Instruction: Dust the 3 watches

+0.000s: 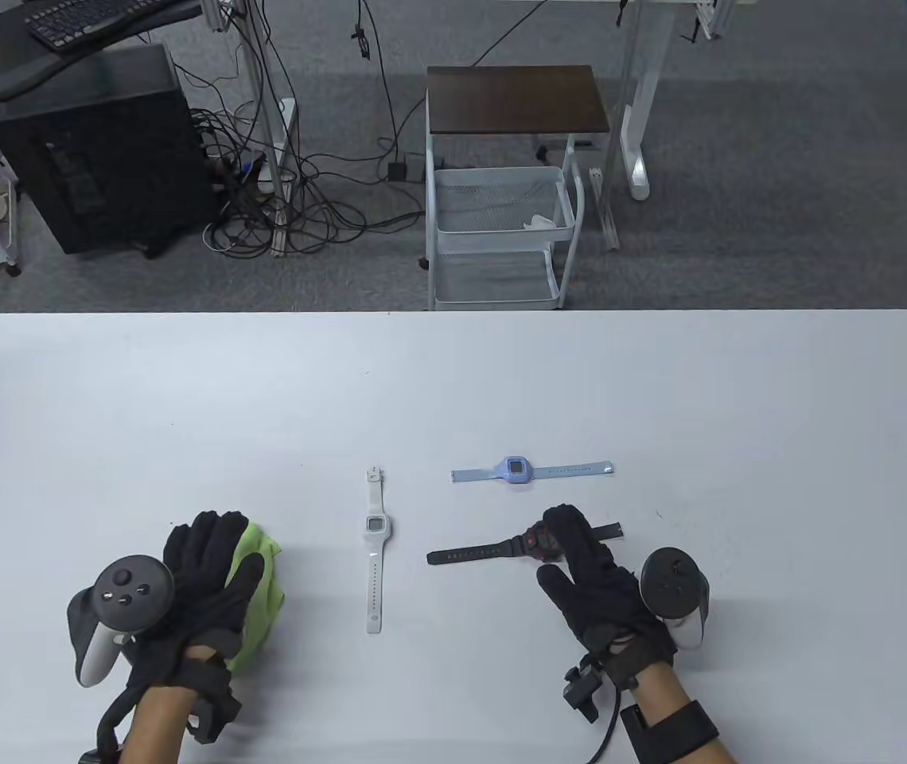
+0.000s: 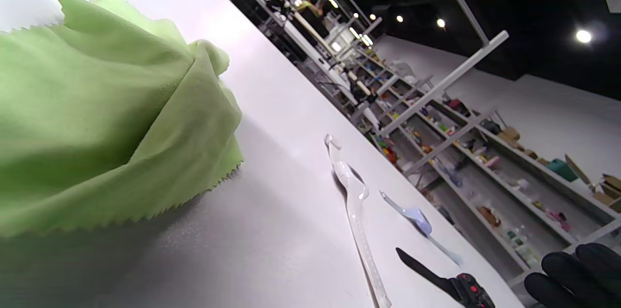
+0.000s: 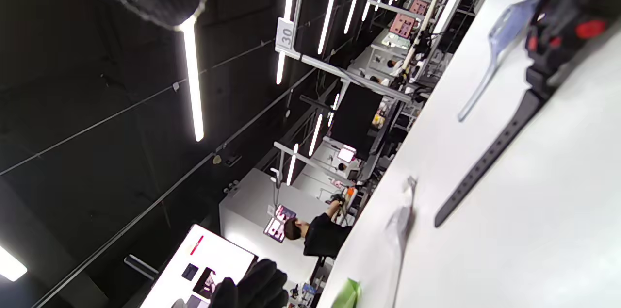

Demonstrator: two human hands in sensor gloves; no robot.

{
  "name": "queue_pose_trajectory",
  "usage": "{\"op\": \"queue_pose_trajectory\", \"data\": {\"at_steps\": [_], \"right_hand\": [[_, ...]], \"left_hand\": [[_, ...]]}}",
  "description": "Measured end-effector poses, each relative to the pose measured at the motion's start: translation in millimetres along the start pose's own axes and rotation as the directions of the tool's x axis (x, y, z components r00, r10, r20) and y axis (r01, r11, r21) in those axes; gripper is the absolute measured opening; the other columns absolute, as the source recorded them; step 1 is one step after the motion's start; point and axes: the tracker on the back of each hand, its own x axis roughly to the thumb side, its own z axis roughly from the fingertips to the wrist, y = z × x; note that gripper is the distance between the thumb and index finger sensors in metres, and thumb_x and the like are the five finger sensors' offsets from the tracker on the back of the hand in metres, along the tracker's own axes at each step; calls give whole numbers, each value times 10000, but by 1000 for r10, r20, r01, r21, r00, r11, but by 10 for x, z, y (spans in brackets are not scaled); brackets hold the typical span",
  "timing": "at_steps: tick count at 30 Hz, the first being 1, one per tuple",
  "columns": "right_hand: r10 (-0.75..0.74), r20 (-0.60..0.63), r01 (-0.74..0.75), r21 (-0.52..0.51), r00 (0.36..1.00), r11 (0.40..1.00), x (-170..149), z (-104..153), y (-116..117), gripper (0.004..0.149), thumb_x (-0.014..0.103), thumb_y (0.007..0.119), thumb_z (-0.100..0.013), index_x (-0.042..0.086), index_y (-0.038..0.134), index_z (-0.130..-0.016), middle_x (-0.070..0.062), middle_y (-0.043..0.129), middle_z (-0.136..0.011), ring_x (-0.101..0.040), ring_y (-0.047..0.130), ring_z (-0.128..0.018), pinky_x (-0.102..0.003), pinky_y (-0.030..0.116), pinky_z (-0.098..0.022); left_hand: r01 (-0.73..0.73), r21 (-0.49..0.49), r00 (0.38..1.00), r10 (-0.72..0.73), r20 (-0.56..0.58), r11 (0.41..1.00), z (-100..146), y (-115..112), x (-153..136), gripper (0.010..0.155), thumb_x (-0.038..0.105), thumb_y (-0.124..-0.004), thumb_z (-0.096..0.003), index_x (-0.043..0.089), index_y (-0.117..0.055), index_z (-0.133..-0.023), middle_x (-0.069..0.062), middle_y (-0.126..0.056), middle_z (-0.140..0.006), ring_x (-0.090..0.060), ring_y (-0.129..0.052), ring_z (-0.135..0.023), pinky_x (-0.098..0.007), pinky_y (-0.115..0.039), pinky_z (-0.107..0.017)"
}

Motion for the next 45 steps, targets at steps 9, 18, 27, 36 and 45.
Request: {"op": "queue_pose_trajectory", "data": {"at_steps": [9,18,27,36,45], "right_hand": [[8,-7,-7,23,1000,1000,-1,2,39,849,622,672,-461,94,367,-1051,-307,244,-1073,-623,307,-922,-835,129,-460],[15,16,-15,-12,1000,1000,26,2,-7,839,606,690,-464,90,380,-1049,-307,255,-1074,-622,311,-923,-836,125,-458],[57,59,-53,-65,997,996,59,10,-64,816,582,711,-463,74,432,-1038,-313,308,-1068,-624,353,-913,-838,137,-456],[86,51,-86,-11,995,996,22,-50,17,802,575,720,-461,66,472,-1029,-314,313,-1067,-624,356,-912,-838,135,-455],[110,57,-110,-1,992,994,43,2,49,787,573,719,-461,59,509,-1019,-315,320,-1065,-625,360,-910,-839,134,-453]], "left_hand": [[-23,3,1000,23,-10,1000,-2,7,-32,776,695,-482,-575,267,-239,-1175,-118,-120,-1229,-520,-24,-1092,-766,-37,-606],[-51,32,999,52,-13,998,15,95,-49,762,674,-498,-584,265,-242,-1174,-115,-126,-1230,-517,-27,-1093,-766,-39,-609],[98,95,992,-90,-84,991,73,265,-71,703,526,-678,-590,246,-376,-1160,-108,-238,-1233,-507,-124,-1113,-772,-90,-632],[324,-193,932,-347,-102,926,-35,79,4,662,623,-770,-526,273,-580,-1056,-97,-350,-1211,-493,-199,-1131,-771,-111,-655],[468,-459,791,-589,-164,755,-100,-136,36,784,659,-752,-515,218,-482,-1104,-103,-213,-1226,-484,-81,-1121,-760,-68,-646]]}}
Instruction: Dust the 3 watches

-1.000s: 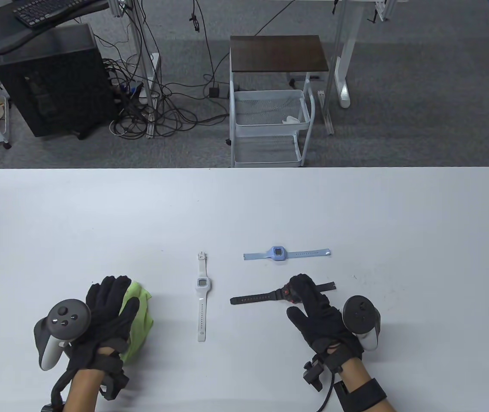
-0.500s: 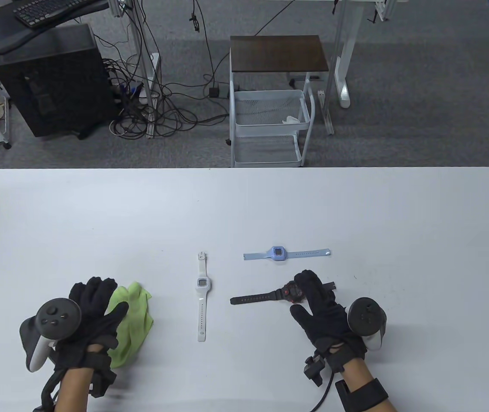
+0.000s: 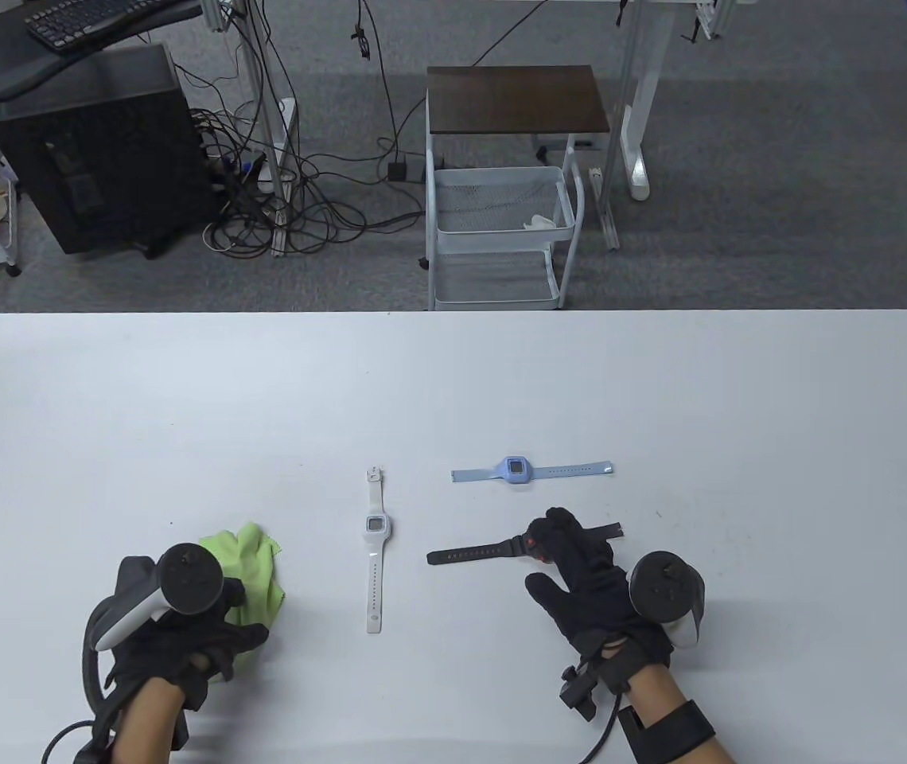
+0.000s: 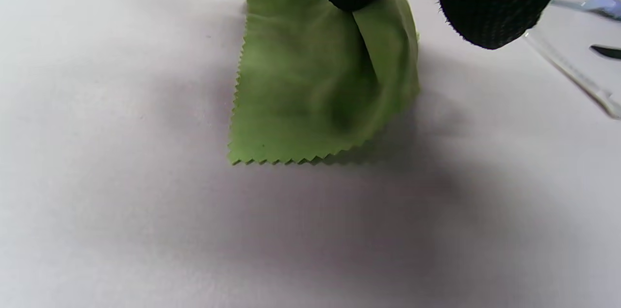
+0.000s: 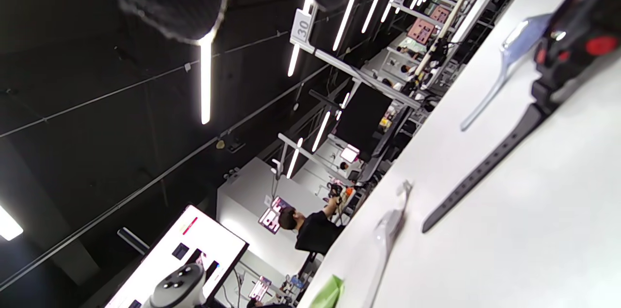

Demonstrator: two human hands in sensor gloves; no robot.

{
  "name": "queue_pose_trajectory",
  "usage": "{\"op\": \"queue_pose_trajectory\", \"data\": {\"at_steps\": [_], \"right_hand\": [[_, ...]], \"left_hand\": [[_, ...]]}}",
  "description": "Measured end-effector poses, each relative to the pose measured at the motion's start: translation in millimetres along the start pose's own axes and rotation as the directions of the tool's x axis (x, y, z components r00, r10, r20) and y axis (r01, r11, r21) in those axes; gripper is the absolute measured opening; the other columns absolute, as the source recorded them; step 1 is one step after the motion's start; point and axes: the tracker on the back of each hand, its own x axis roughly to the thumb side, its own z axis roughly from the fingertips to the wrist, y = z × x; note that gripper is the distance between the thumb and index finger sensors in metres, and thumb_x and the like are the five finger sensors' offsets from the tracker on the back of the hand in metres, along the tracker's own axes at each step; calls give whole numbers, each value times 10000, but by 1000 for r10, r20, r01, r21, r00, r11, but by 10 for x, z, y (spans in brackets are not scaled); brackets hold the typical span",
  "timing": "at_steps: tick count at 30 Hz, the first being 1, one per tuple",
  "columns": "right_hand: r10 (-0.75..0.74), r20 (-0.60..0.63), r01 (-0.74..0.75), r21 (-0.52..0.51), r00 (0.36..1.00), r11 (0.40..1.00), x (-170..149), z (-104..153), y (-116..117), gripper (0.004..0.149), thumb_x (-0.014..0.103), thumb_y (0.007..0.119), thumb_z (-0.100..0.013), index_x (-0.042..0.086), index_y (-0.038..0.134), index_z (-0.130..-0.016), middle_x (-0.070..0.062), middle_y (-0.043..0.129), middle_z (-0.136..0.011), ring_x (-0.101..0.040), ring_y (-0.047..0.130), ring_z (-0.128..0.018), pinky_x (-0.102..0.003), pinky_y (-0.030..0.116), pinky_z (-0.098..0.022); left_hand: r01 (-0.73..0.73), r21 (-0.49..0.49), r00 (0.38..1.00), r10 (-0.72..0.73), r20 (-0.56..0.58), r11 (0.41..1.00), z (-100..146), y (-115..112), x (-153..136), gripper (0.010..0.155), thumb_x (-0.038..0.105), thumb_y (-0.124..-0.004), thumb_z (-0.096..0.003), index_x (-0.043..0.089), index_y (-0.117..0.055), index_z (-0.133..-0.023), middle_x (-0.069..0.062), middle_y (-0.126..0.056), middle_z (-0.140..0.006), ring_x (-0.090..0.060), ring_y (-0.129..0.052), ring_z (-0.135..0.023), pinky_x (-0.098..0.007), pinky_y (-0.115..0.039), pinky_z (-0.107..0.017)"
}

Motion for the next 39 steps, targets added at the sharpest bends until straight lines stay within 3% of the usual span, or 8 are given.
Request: {"op": "queue_pose_trajectory", "data": {"at_steps": [7,10,16,19,22,30,39], "right_hand": [[33,-4,-33,28,999,999,17,14,55,773,567,719,-461,56,538,-1011,-317,325,-1064,-626,364,-908,-838,132,-452],[39,-8,-39,30,999,999,21,24,64,765,563,718,-462,55,546,-1008,-318,333,-1063,-628,372,-905,-838,134,-452],[39,-12,-39,26,999,999,15,26,62,759,559,719,-461,51,560,-1003,-320,346,-1061,-629,381,-903,-839,136,-451],[36,-17,-36,32,999,999,12,24,67,759,557,722,-461,50,562,-1002,-320,347,-1061,-628,381,-904,-839,132,-451],[42,-18,-41,42,999,998,13,20,82,756,556,722,-460,51,566,-1000,-319,349,-1061,-627,383,-904,-839,134,-452],[48,-21,-47,48,999,998,9,17,94,751,553,723,-460,51,571,-998,-320,350,-1060,-628,384,-902,-839,135,-452],[28,-76,-30,-25,997,999,-33,12,3,760,544,757,-450,29,588,-982,-336,484,-1016,-622,522,-823,-821,266,-496]], "left_hand": [[105,-21,993,-106,-49,994,-99,-81,103,744,607,-750,-534,215,-458,-1095,-101,-193,-1221,-470,-65,-1120,-757,-68,-648],[124,6,991,-124,-59,992,-107,-72,96,638,535,-745,-557,243,-507,-1073,-87,-227,-1224,-465,-90,-1127,-754,-82,-656],[97,79,994,-92,-65,992,-112,-50,51,460,468,-735,-569,315,-638,-992,-59,-372,-1211,-455,-197,-1144,-746,-127,-680],[49,100,998,-45,-48,994,-105,-28,15,458,464,-731,-569,313,-640,-992,-61,-399,-1204,-461,-212,-1142,-749,-128,-676],[-8,188,1000,10,-11,982,-27,37,0,453,463,-728,-571,315,-644,-990,-59,-420,-1200,-461,-227,-1143,-752,-131,-675],[-191,418,979,141,149,888,217,173,-20,450,468,-728,-572,325,-647,-991,-44,-457,-1195,-460,-269,-1149,-764,-147,-674],[-328,526,937,201,284,785,399,260,-69,448,495,-720,-573,364,-639,-994,-18,-482,-1192,-449,-284,-1160,-773,-158,-674]]}}
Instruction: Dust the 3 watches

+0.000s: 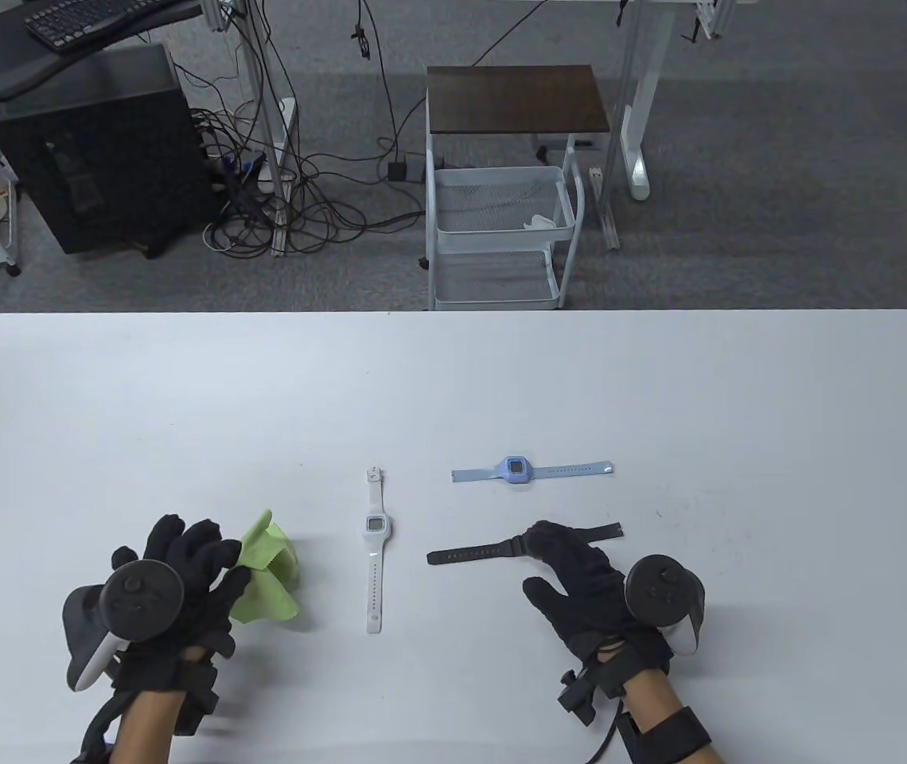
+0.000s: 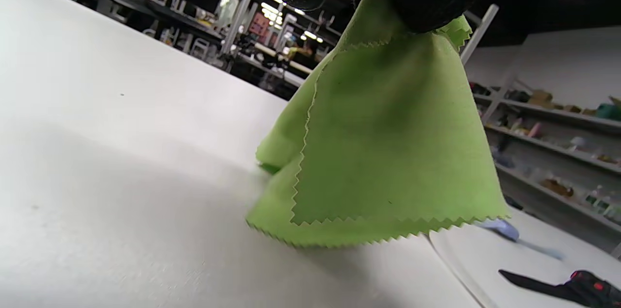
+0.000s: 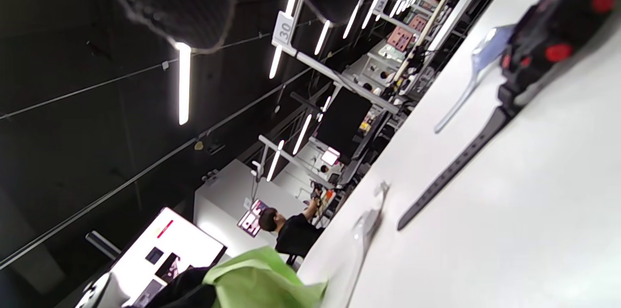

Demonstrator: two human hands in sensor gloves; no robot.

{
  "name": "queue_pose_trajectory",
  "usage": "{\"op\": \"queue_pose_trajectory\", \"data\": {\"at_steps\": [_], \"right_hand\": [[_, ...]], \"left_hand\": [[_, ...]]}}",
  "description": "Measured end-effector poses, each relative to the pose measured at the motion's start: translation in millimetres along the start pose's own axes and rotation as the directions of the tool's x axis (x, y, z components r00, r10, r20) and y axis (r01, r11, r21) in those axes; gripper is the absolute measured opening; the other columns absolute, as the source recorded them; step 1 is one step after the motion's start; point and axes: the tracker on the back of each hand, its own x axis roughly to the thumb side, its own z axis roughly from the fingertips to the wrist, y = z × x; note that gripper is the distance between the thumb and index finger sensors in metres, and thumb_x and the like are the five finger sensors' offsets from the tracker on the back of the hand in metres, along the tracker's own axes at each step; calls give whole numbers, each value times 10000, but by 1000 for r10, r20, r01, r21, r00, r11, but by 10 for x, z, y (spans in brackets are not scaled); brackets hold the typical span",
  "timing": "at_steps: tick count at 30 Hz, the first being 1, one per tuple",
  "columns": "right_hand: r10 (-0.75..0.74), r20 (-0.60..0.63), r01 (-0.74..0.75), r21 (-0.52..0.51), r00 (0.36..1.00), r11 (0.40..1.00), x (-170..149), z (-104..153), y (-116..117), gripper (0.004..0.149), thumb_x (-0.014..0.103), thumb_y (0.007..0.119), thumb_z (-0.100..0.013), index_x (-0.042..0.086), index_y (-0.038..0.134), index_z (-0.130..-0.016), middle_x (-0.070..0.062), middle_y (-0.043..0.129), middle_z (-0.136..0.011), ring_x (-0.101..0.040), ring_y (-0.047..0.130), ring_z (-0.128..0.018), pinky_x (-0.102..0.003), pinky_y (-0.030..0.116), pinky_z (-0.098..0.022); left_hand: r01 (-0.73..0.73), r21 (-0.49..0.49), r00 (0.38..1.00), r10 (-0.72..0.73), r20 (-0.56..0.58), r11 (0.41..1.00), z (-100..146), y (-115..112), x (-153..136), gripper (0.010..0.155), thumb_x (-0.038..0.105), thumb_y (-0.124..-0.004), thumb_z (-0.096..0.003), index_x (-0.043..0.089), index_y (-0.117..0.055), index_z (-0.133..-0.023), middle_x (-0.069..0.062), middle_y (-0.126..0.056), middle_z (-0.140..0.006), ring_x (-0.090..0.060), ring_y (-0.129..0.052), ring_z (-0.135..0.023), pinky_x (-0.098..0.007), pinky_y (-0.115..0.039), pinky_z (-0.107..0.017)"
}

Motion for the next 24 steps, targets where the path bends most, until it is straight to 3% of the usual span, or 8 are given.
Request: {"op": "queue_pose_trajectory", "data": {"at_steps": [10,19,24], "right_hand": [[125,54,-125,3,991,992,245,-281,80,739,522,808,-431,6,665,-940,-338,684,-887,-564,701,-649,-768,413,-496],[312,81,-322,154,946,934,770,-1000,459,717,512,829,-419,1,715,-909,-323,767,-808,-529,754,-569,-754,445,-493],[406,67,-411,216,911,886,869,-1384,718,716,513,834,-412,5,723,-905,-318,774,-804,-525,759,-567,-757,437,-497]], "left_hand": [[-101,72,994,97,51,992,59,99,-10,452,499,-707,-579,349,-630,-998,-11,-473,-1194,-448,-269,-1163,-776,-151,-671],[-97,64,994,94,55,993,53,77,-4,451,500,-705,-580,351,-627,-999,-12,-468,-1196,-451,-260,-1163,-777,-147,-668],[-107,78,993,102,63,991,58,83,-4,452,500,-705,-579,350,-628,-999,-11,-467,-1196,-451,-260,-1162,-777,-147,-668]]}}
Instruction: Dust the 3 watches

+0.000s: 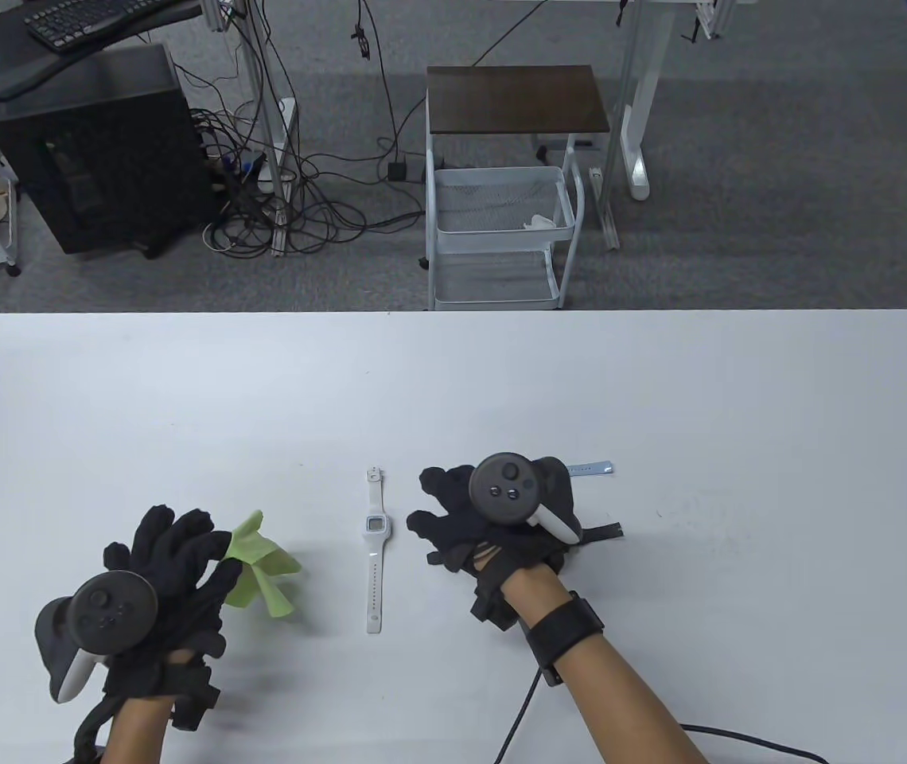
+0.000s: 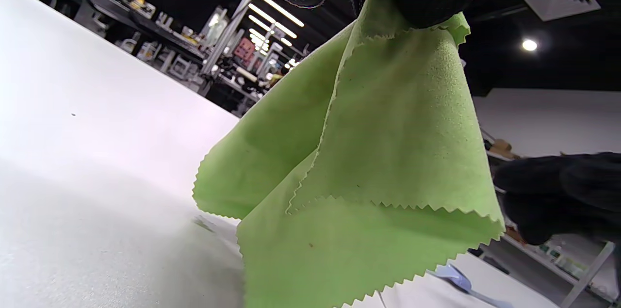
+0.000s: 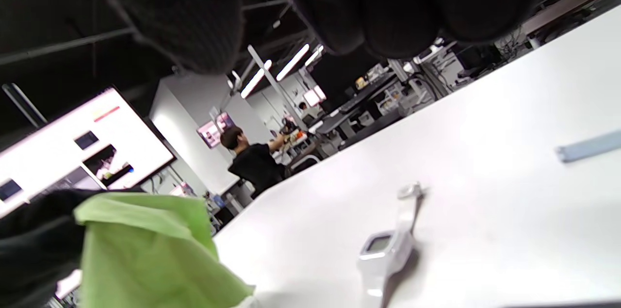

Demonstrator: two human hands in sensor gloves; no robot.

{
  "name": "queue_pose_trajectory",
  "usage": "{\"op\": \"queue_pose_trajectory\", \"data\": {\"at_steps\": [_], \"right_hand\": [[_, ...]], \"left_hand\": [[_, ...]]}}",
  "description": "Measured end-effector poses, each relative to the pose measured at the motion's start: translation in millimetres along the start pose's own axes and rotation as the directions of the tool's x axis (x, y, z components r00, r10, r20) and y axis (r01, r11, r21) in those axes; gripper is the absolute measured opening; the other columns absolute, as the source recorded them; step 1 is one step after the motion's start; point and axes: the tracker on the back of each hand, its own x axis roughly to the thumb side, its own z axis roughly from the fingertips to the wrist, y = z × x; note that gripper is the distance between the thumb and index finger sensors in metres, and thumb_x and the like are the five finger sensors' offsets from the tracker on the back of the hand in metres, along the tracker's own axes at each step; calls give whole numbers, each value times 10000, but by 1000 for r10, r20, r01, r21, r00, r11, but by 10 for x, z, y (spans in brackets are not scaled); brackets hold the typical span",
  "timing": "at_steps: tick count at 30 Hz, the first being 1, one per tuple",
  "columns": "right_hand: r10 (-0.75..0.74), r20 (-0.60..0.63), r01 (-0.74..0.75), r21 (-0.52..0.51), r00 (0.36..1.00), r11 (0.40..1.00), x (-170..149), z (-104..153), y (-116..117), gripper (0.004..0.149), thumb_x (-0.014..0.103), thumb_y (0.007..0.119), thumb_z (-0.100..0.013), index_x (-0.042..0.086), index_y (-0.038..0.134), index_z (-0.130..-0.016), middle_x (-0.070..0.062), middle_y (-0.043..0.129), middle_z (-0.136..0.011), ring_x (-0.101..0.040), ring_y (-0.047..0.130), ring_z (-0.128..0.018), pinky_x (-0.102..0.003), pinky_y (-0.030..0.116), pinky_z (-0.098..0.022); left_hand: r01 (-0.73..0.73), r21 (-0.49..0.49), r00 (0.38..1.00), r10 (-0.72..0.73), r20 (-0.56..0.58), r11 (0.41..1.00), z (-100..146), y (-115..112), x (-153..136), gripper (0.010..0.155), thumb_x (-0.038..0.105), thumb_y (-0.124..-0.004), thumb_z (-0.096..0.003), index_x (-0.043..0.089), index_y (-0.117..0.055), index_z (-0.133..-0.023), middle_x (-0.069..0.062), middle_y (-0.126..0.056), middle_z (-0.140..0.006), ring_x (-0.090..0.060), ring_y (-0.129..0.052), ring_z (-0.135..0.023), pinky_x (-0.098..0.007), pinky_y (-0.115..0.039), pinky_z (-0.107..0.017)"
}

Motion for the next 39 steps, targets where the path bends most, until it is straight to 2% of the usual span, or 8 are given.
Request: {"op": "queue_pose_trajectory", "data": {"at_steps": [8,16,19,24,31,34,39], "right_hand": [[48,-122,-38,82,991,996,-11,-567,198,737,515,848,-402,13,705,-922,-317,740,-843,-540,721,-616,-785,370,-514],[143,-174,-123,124,974,985,-84,-926,415,747,519,859,-389,30,698,-930,-303,729,-863,-534,711,-645,-789,352,-521],[159,-185,-135,135,970,982,-87,-1020,502,745,516,865,-386,35,699,-931,-301,727,-868,-533,709,-653,-788,348,-526],[264,-214,-219,214,940,952,-181,-1159,676,714,484,881,-372,61,718,-924,-280,721,-885,-519,704,-678,-784,340,-542],[321,-254,-244,291,913,925,-369,-1255,893,693,457,900,-358,114,722,-935,-273,676,-916,-512,676,-706,-779,318,-556],[370,-243,-287,317,897,904,-385,-1274,948,695,457,903,-352,128,705,-933,-257,641,-933,-500,653,-718,-769,315,-568],[374,-238,-294,311,896,904,-388,-1277,965,645,431,894,-350,136,727,-898,-251,644,-927,-494,652,-705,-754,333,-573]], "left_hand": [[-20,17,1000,20,0,1000,2,15,-26,453,498,-702,-582,343,-623,-1000,-15,-459,-1197,-454,-250,-1161,-777,-144,-667],[-17,17,1000,17,0,1000,-2,19,-31,453,498,-701,-583,343,-623,-1001,-13,-461,-1198,-453,-249,-1162,-777,-143,-668],[-20,23,1000,21,-7,1000,1,31,-48,453,498,-700,-583,342,-621,-1001,-10,-461,-1197,-451,-250,-1163,-776,-144,-668],[-22,28,1000,22,-17,999,-1,43,-70,453,497,-700,-583,341,-622,-1001,-15,-463,-1196,-453,-249,-1161,-777,-143,-667],[-12,15,1000,13,-24,1000,-12,31,-73,453,495,-700,-583,339,-622,-1002,-15,-466,-1196,-454,-249,-1161,-777,-143,-666],[-13,8,1000,13,-24,1000,-16,28,-69,453,494,-700,-584,338,-623,-1002,-18,-467,-1196,-458,-249,-1160,-777,-144,-666],[-12,-4,1000,12,-18,1000,-26,5,-60,451,493,-698,-585,334,-622,-1001,-16,-466,-1196,-456,-247,-1161,-776,-144,-668]]}}
